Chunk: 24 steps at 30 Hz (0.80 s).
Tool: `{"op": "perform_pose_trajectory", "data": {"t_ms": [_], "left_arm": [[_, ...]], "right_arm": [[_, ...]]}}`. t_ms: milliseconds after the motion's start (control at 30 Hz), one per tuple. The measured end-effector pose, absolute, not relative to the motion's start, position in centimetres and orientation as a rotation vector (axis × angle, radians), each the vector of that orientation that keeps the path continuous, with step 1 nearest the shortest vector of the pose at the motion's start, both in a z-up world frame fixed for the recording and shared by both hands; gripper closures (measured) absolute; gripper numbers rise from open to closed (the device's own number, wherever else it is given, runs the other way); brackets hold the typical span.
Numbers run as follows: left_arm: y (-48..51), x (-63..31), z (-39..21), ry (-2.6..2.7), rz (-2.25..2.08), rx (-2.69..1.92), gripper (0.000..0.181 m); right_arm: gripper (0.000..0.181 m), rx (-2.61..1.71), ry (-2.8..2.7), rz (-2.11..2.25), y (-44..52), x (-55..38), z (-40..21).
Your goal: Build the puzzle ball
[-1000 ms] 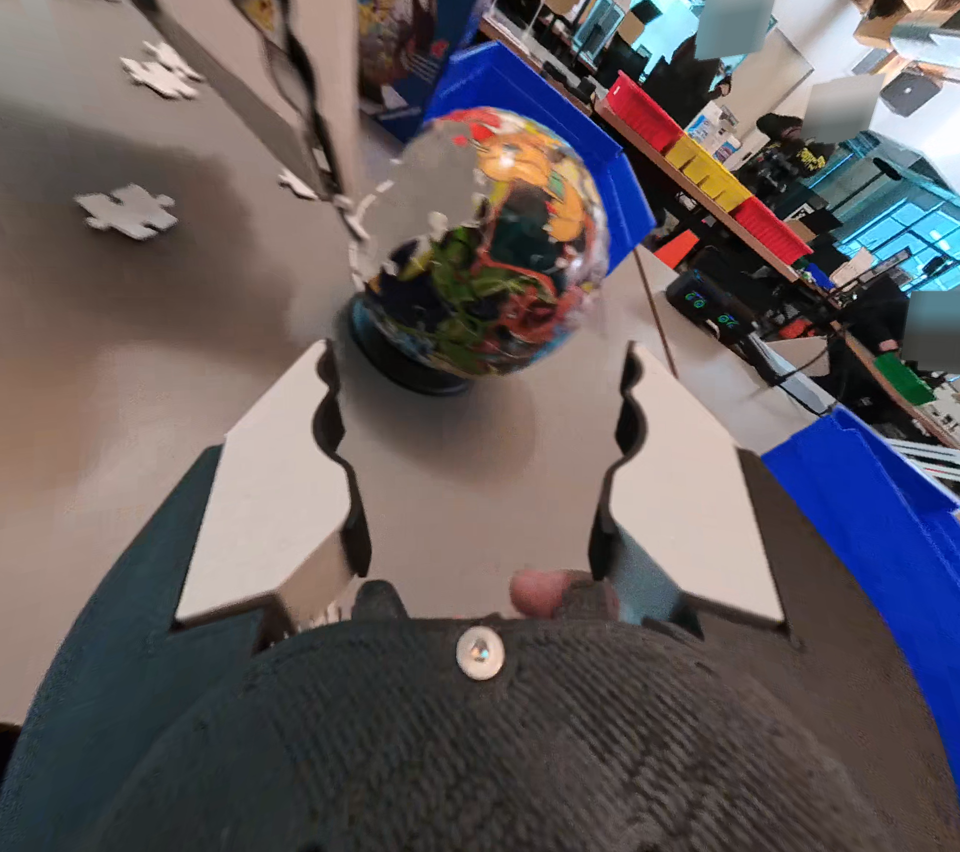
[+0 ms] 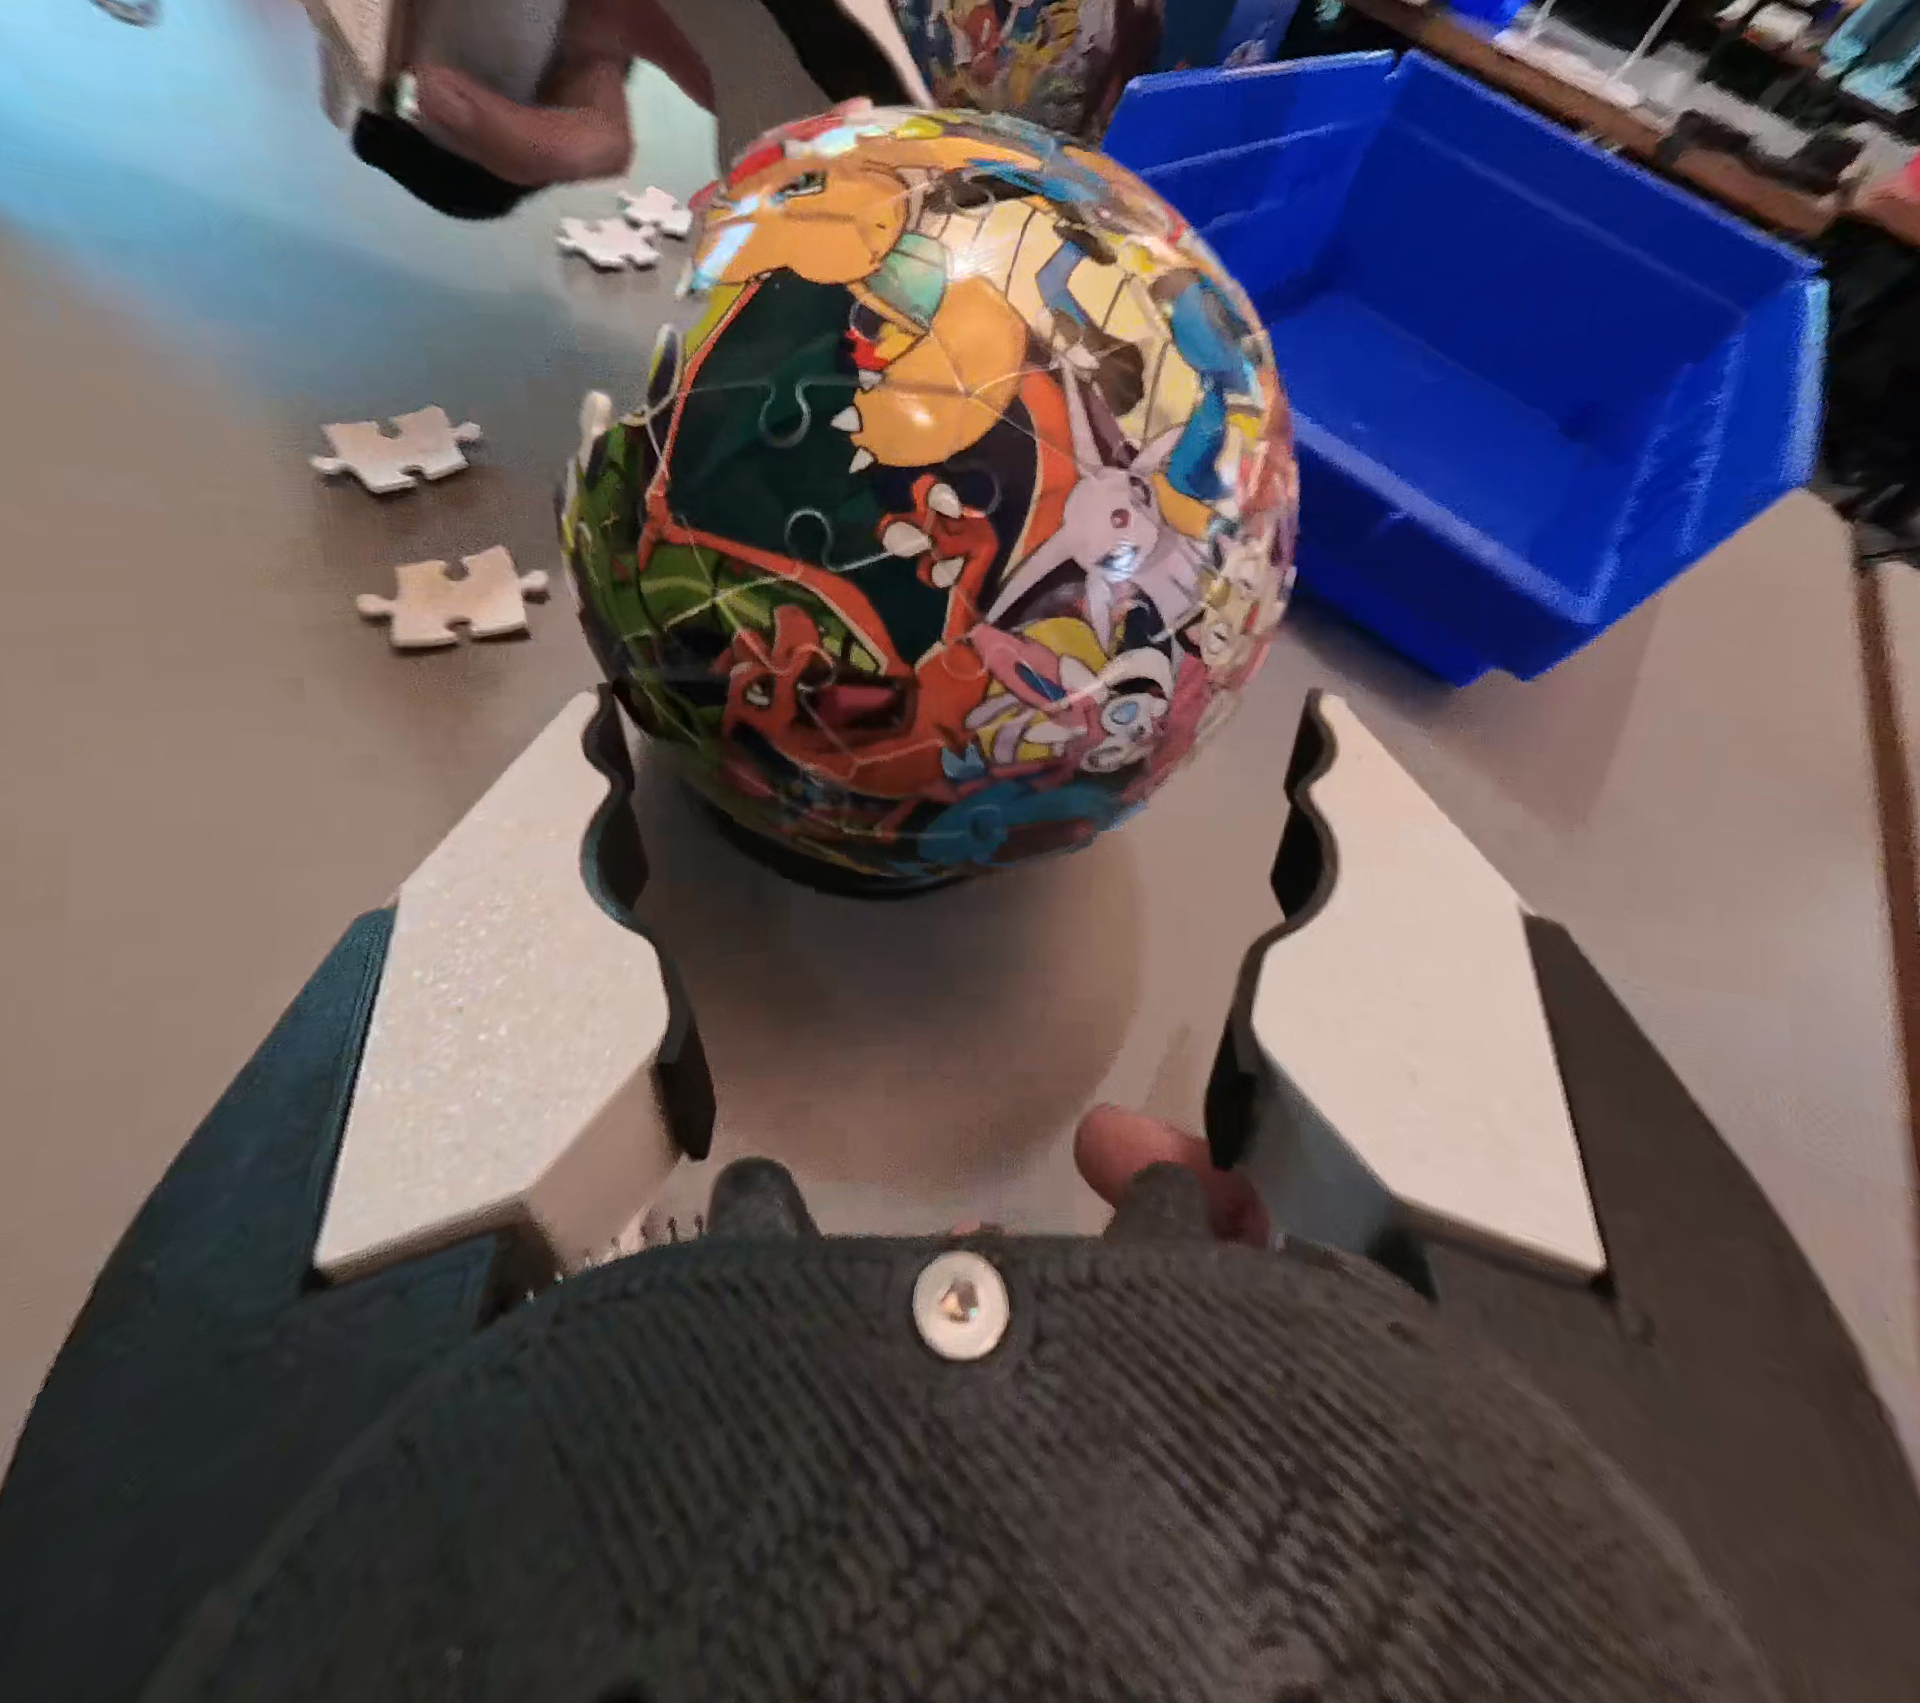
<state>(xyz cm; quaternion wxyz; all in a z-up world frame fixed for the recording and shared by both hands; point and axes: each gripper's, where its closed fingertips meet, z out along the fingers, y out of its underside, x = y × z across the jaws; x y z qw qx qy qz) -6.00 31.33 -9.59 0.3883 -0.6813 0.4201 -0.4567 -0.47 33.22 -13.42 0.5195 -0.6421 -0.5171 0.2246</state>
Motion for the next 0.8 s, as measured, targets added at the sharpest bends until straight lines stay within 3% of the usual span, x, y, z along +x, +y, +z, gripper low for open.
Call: {"op": "perform_pose_trajectory", "data": {"t_ms": [300,800], "left_arm": [[33.7,-4.7,-8.7,0.861,-1.342,-1.834,0.074],[35.4,-5.0,-9.2,1.123,-0.982,-1.426,0.094]], "right_arm": [[0.056,-1.458,-1.267,0.465,33.7,-1.9,-12.9],[0.052,-1.149,-1.508,-0.251,37.2,-1.5,-12.1]]}}
